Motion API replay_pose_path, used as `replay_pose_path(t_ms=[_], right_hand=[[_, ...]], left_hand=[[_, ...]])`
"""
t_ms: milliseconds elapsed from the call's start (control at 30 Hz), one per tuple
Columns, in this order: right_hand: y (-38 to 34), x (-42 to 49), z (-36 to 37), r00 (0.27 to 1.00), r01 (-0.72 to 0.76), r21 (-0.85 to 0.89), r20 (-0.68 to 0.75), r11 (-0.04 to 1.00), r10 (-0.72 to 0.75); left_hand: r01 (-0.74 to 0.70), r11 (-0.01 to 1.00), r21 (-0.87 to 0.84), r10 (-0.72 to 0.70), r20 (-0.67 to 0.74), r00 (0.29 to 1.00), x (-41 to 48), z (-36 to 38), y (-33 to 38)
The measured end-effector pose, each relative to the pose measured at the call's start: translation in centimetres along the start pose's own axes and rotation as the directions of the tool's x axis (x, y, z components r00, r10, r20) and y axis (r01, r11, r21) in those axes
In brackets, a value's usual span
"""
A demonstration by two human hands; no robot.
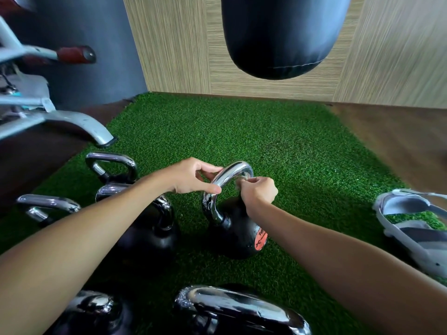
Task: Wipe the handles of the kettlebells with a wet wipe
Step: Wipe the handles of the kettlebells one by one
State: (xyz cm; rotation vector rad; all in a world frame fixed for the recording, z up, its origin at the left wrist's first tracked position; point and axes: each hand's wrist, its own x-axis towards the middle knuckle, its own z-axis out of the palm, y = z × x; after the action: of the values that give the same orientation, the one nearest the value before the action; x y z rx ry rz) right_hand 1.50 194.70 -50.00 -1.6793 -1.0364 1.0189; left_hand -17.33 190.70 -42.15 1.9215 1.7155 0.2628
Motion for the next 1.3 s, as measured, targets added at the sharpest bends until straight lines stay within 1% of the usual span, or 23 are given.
replay_pose_path(t_ms=[100, 167, 233, 300, 433, 533, 600, 667, 733, 800, 867, 967, 1067, 1133, 1233, 1300], right_hand=[[-0.1, 0.3, -0.5, 0.997, 0.068, -0.01, -0.026, 0.998, -0.069], [0.5, 0.5, -0.9, 0.996, 0.083, -0.043, -0.025, 0.996, -0.084], [1.1, 0.8, -1.2, 0.995, 0.101, -0.106, 0.017, 0.989, -0.1], [1.5, 1.0, -1.5, 0.987, 0.151, -0.173, 0.089, 0.973, -0.137], [2.3, 1.3, -4.1, 0.954, 0.24, -0.185, 0.227, 0.953, -0.197], [4.2, 2.0, -8.4, 0.943, 0.28, -0.238, 0.25, 0.93, -0.22], [4.6, 2.5, -11.5, 0.936, 0.296, -0.239, 0.267, 0.925, -0.231], [3.4, 2.9, -14.0, 0.906, 0.368, -0.251, 0.312, 0.895, -0.285], [1.1, 3.2, -15.2, 0.861, 0.475, -0.268, 0.338, 0.838, -0.38], [-1.2, 3.5, -15.1, 0.821, 0.552, -0.276, 0.345, 0.787, -0.455], [-3.1, 4.0, -14.2, 0.78, 0.607, -0.286, 0.392, 0.742, -0.488], [-4.9, 4.5, -12.3, 0.705, 0.669, -0.297, 0.542, 0.681, -0.457], [-5.7, 5.1, -10.8, 0.625, 0.721, -0.34, 0.695, 0.603, -0.355], [-6.0, 5.5, -10.5, 0.578, 0.727, -0.318, 0.762, 0.609, -0.292], [-6.2, 6.3, -10.7, 0.493, 0.707, -0.265, 0.849, 0.656, -0.188], [-6.0, 6.6, -10.6, 0.48, 0.696, -0.267, 0.863, 0.667, -0.156]], left_hand=[[-0.008, 1.0, -0.014, 0.008, 0.012, 1.0, 0.0, -0.1, 0.4], [-0.004, 1.0, -0.02, 0.005, 0.015, 1.0, 0.1, -0.3, 0.4], [0.004, 1.0, -0.029, -0.003, 0.012, 1.0, 0.1, -0.3, 0.3], [0.014, 0.999, -0.032, -0.014, 0.002, 1.0, 0.0, -0.3, 0.4], [0.021, 1.0, -0.016, -0.022, -0.045, 0.999, -0.9, 0.5, 1.4], [0.005, 1.0, -0.018, -0.006, -0.073, 0.997, -1.6, 1.6, 2.7], [-0.011, 1.0, 0.001, 0.011, -0.082, 0.997, -2.1, 2.5, 3.8], [-0.029, 0.999, 0.032, 0.032, -0.111, 0.993, -2.4, 3.4, 4.7], [-0.018, 0.999, 0.048, 0.025, -0.154, 0.988, -2.8, 3.9, 5.1], [0.019, 0.999, 0.037, -0.011, -0.197, 0.98, -3.3, 4.0, 5.4], [0.061, 0.995, 0.074, -0.039, -0.268, 0.963, -4.3, 4.2, 6.1], [0.109, 0.975, 0.192, -0.026, -0.389, 0.921, -5.9, 5.3, 7.2], [0.121, 0.978, 0.172, -0.034, -0.44, 0.898, -6.2, 6.2, 7.9], [0.126, 0.975, 0.185, -0.031, -0.446, 0.894, -6.2, 6.4, 8.4], [0.13, 0.944, 0.304, 0.022, -0.449, 0.893, -6.3, 6.6, 9.0], [0.115, 0.937, 0.33, 0.043, -0.434, 0.9, -6.3, 6.6, 9.0]])
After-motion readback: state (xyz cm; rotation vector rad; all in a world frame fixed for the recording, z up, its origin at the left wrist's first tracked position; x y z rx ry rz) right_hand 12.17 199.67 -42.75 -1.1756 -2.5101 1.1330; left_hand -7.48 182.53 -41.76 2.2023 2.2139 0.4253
